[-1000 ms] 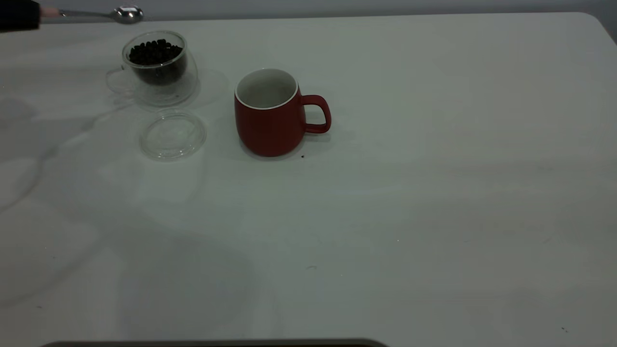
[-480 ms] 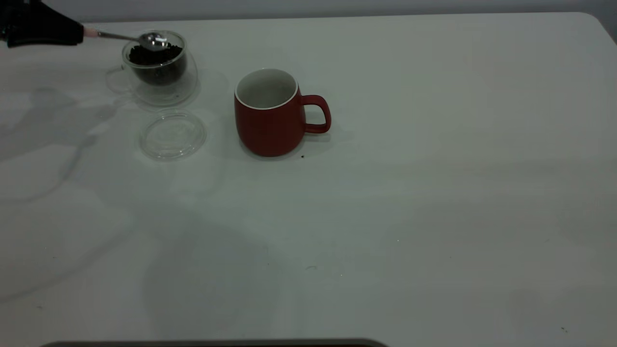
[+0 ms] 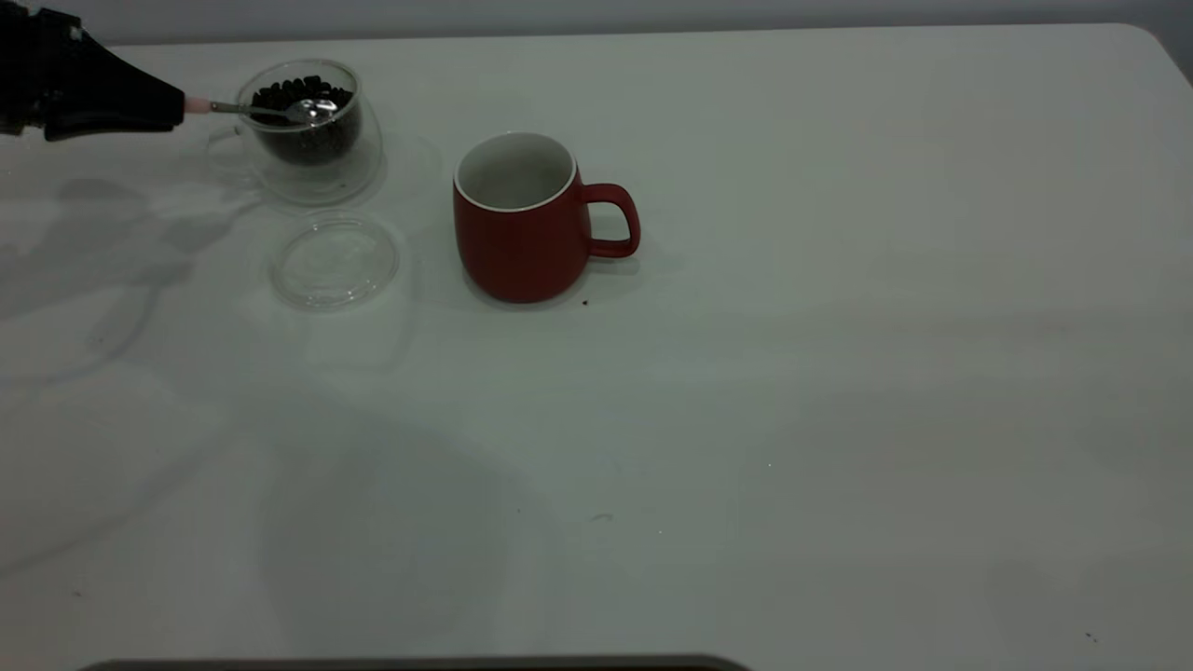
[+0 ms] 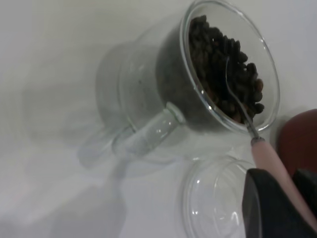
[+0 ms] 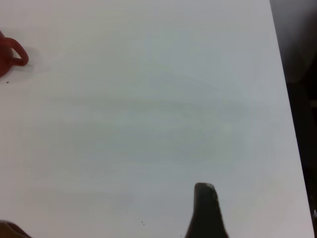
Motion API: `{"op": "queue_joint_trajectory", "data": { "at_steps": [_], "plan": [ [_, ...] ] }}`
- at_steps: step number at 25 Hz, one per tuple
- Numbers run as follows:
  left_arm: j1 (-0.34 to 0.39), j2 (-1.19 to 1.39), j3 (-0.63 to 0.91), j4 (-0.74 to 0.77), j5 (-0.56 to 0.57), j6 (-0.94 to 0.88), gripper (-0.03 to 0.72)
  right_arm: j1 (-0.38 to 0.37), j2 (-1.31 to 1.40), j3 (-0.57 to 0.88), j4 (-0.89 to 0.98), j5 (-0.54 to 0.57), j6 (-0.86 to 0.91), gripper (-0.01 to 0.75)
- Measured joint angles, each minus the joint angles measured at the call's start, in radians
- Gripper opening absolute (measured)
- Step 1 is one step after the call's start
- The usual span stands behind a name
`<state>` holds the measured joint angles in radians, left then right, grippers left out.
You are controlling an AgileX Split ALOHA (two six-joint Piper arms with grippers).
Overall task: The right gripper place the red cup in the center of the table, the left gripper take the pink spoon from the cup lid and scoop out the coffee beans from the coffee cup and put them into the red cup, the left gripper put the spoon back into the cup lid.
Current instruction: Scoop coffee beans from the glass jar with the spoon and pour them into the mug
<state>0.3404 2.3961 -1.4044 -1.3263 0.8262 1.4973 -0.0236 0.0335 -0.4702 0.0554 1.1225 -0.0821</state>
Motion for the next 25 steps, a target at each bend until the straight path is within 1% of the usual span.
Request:
{"op": "queue_joint_trajectory", "data": {
  "at_steps": [11,16,25],
  "plan": [
    [0.0,0.007,0.0,-0.005,0.02,-0.249,0.12,0.0,0.0,0.0,0.0,0.001,0.0,0.59],
    [0.002,0.03,0.0,-0.037,0.038,-0.345,0.12,0.0,0.0,0.0,0.0,0.001,0.0,0.59],
    [0.06,0.094,0.0,-0.132,0.179,-0.377,0.119,0.0,0.0,0.0,0.0,0.001,0.0,0.59]
  ]
}}
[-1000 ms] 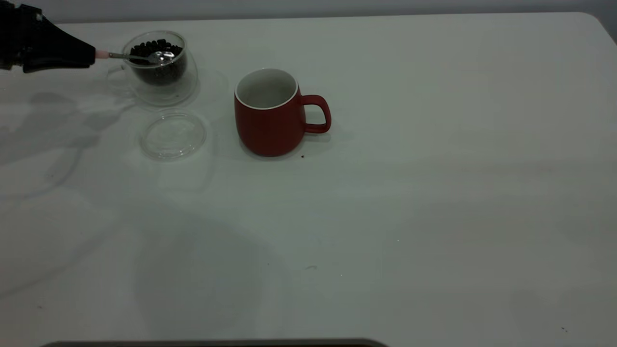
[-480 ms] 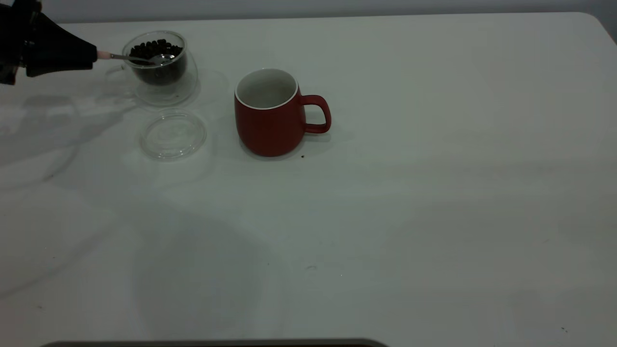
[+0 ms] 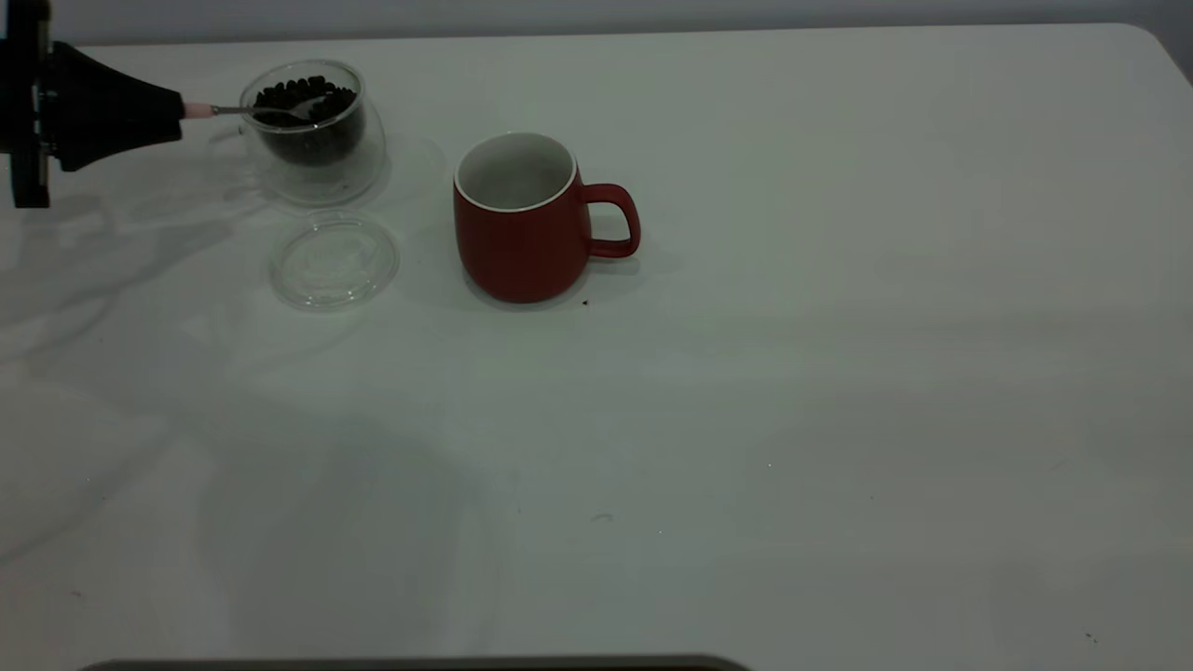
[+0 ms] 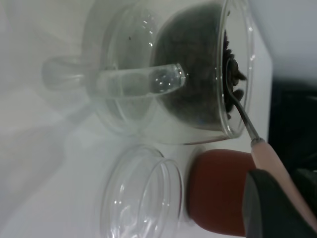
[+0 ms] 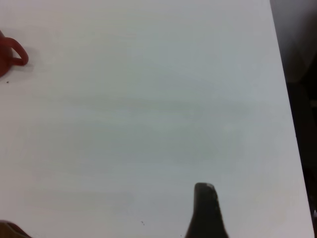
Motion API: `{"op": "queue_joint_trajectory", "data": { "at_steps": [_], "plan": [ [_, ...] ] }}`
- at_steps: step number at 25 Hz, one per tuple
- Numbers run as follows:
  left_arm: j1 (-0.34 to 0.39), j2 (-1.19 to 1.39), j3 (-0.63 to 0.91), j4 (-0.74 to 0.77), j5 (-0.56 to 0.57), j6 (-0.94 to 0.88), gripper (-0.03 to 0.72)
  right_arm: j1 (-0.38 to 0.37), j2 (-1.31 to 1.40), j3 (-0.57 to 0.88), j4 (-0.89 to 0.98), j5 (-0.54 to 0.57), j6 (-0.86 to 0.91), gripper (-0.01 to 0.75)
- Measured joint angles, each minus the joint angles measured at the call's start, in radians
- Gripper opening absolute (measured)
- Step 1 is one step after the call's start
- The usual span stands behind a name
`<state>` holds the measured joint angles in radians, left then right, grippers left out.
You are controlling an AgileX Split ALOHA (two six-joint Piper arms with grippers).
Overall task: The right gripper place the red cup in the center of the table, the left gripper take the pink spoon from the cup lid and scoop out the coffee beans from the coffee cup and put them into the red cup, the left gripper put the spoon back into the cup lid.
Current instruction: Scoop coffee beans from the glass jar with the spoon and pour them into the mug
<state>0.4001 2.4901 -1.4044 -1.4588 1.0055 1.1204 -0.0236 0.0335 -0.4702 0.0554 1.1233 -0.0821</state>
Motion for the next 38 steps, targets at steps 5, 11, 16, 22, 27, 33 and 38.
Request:
{"op": "queue_joint_trajectory", "data": {
  "at_steps": [5,11,16,22,27,33,38],
  "plan": [
    [0.023,0.005,0.0,-0.001,0.038,-0.001,0.119,0.0,0.0,0.0,0.0,0.0,0.0,0.59],
    [0.048,0.009,0.0,-0.004,0.106,-0.003,0.119,0.0,0.0,0.0,0.0,0.0,0.0,0.59],
    [0.055,0.009,0.0,-0.013,0.129,0.02,0.119,0.0,0.0,0.0,0.0,0.0,0.0,0.59],
    [0.037,0.009,0.0,-0.001,0.132,0.021,0.119,0.0,0.0,0.0,0.0,0.0,0.0,0.59],
    [-0.011,0.009,0.0,0.017,0.132,0.005,0.119,0.0,0.0,0.0,0.0,0.0,0.0,0.59],
    [-0.082,0.009,0.0,0.019,0.132,0.003,0.119,0.0,0.0,0.0,0.0,0.0,0.0,0.59],
    [-0.143,0.009,0.0,0.046,0.132,0.003,0.119,0.0,0.0,0.0,0.0,0.0,0.0,0.59]
  ]
}}
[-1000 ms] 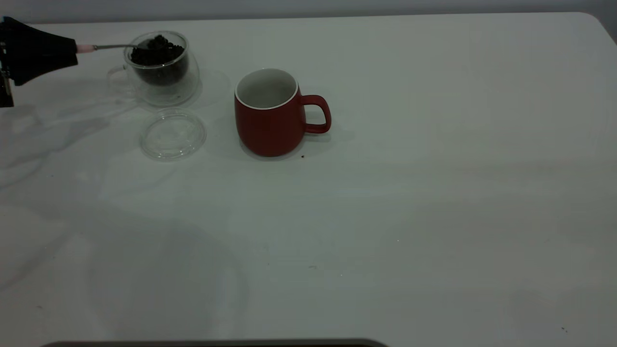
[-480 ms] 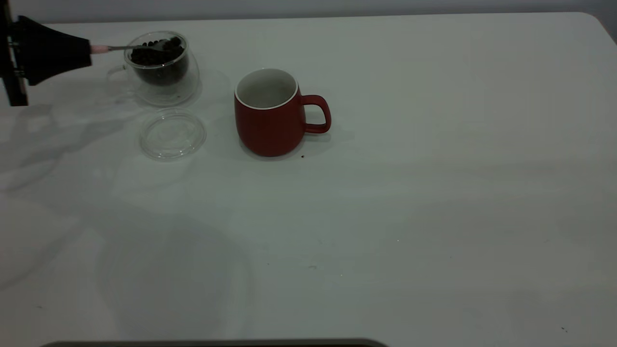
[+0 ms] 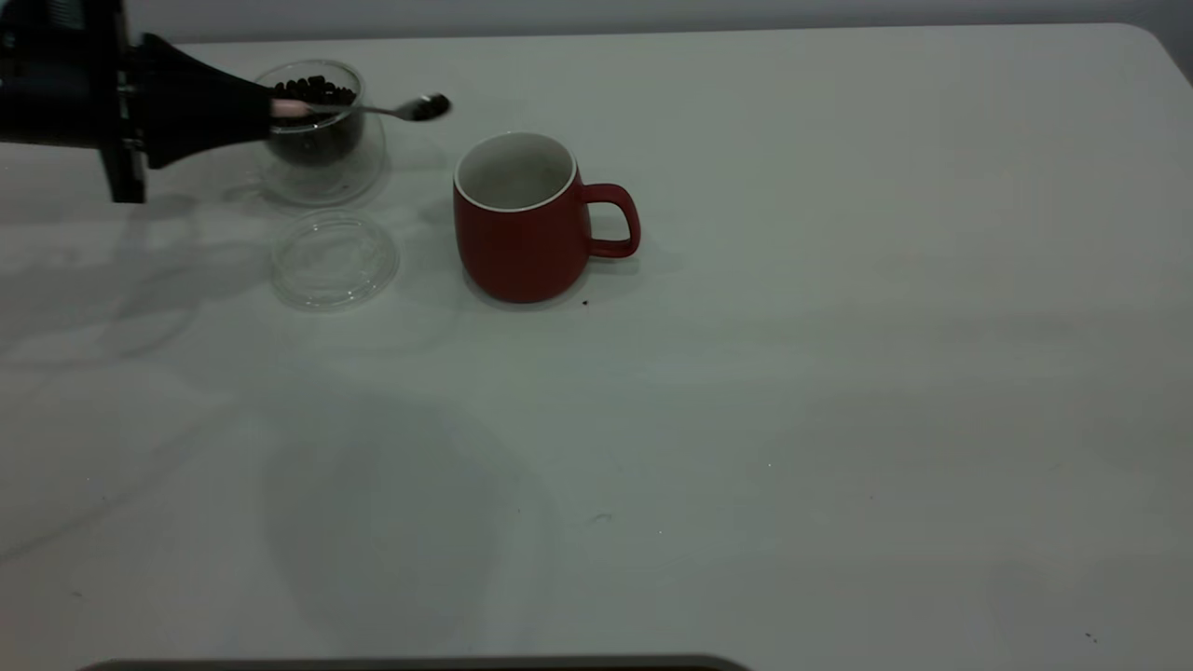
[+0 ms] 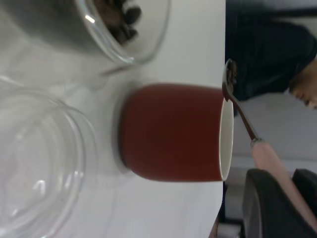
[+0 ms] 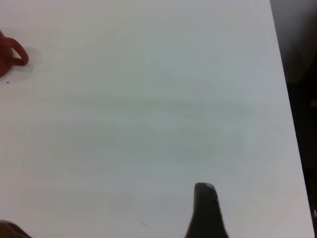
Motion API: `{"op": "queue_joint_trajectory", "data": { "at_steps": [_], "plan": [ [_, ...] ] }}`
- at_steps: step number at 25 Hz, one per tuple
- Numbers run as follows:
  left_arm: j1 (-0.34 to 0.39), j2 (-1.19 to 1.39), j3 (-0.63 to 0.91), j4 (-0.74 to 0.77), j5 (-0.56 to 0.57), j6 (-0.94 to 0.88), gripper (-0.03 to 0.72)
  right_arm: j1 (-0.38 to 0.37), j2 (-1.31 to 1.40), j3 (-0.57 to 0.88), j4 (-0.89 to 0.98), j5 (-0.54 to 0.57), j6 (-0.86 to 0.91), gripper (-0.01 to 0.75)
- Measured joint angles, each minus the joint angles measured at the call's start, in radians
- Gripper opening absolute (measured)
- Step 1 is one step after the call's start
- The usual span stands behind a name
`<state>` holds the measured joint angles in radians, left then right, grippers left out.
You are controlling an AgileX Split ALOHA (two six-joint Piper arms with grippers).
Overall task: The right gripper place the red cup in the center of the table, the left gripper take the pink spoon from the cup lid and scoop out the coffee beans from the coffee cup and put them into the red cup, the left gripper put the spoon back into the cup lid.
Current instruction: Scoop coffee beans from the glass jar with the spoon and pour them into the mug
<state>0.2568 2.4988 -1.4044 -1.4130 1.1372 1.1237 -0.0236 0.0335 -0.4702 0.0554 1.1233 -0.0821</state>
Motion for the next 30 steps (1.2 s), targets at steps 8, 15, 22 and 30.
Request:
{"op": "queue_joint_trajectory", "data": {
  "at_steps": [8,15,22,30],
  "plan": [
    [-0.051,0.0,0.0,0.02,0.001,0.0,0.119,0.0,0.0,0.0,0.0,0.0,0.0,0.59],
    [-0.079,0.0,0.0,0.032,0.002,0.03,0.119,0.0,0.0,0.0,0.0,0.0,0.0,0.59],
    [-0.12,0.0,0.0,0.026,0.003,0.227,0.119,0.0,0.0,0.0,0.0,0.0,0.0,0.59],
    [-0.144,0.0,0.0,0.025,-0.067,0.515,0.119,0.0,0.0,0.0,0.0,0.0,0.0,0.59]
  ]
}}
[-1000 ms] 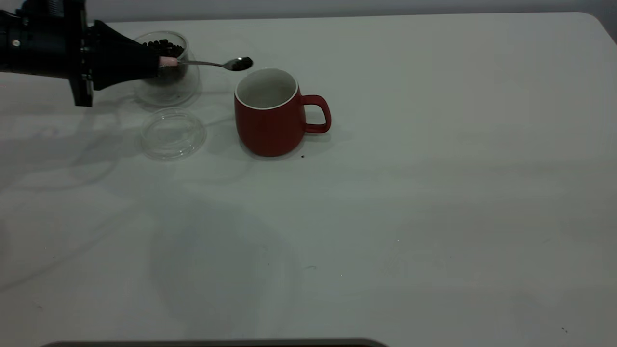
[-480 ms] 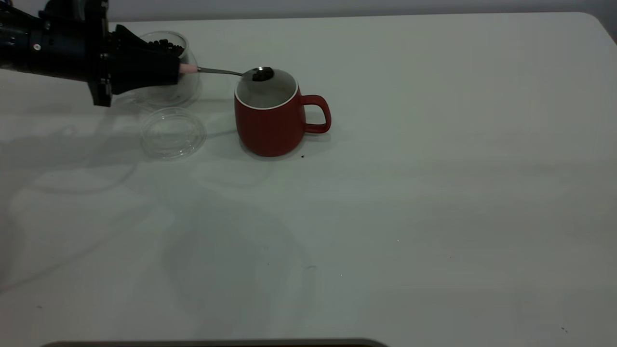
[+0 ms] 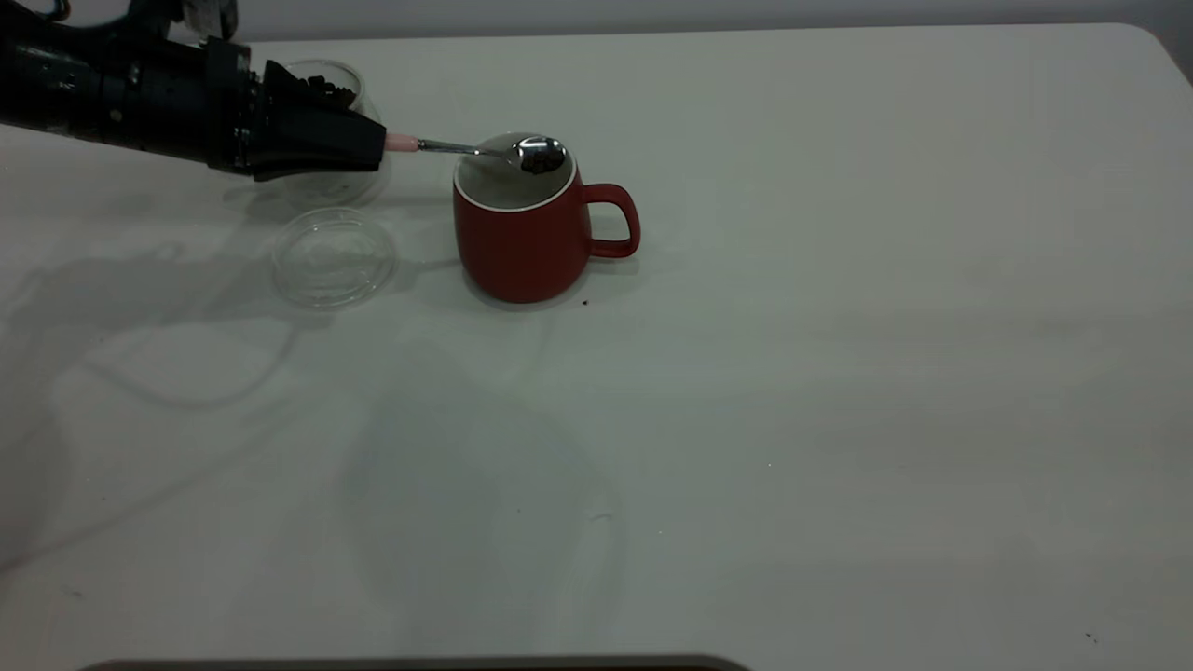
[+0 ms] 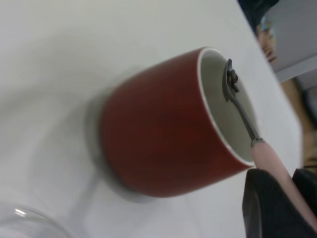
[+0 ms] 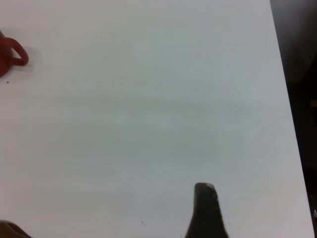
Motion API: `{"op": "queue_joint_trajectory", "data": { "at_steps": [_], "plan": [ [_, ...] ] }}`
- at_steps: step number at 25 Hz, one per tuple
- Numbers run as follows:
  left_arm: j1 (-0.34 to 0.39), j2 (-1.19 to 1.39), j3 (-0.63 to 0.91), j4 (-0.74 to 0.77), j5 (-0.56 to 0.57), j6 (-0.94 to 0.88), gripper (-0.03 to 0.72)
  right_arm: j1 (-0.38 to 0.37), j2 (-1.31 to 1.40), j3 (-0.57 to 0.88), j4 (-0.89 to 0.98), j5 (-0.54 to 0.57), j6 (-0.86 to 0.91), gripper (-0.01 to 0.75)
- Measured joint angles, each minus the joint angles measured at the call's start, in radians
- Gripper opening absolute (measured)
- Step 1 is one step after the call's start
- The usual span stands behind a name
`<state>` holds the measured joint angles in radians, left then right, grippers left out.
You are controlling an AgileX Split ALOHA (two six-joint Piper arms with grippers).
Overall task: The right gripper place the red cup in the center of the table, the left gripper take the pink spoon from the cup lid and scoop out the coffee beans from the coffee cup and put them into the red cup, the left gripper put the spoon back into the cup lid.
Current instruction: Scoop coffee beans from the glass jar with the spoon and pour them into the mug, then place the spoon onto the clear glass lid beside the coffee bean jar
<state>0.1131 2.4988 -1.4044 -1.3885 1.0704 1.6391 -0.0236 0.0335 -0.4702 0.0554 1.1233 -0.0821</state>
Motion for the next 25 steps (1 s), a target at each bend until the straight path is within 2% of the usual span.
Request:
{"op": "queue_joint_trajectory", "data": {
  "at_steps": [7,11,16,19,25],
  "plan": [
    [0.0,0.0,0.0,-0.034,-0.031,0.33,0.119,0.0,0.0,0.0,0.0,0.0,0.0,0.59],
    [0.0,0.0,0.0,-0.069,0.008,0.387,0.119,0.0,0.0,0.0,0.0,0.0,0.0,0.59],
    [0.025,0.0,0.0,-0.075,0.065,0.266,0.119,0.0,0.0,0.0,0.0,0.0,0.0,0.59],
    [0.087,-0.013,0.0,-0.03,0.067,0.143,0.119,0.0,0.0,0.0,0.0,0.0,0.0,0.59],
    [0.214,-0.109,0.0,0.165,0.073,-0.149,0.119,0.0,0.0,0.0,0.0,0.0,0.0,0.59]
  ]
}}
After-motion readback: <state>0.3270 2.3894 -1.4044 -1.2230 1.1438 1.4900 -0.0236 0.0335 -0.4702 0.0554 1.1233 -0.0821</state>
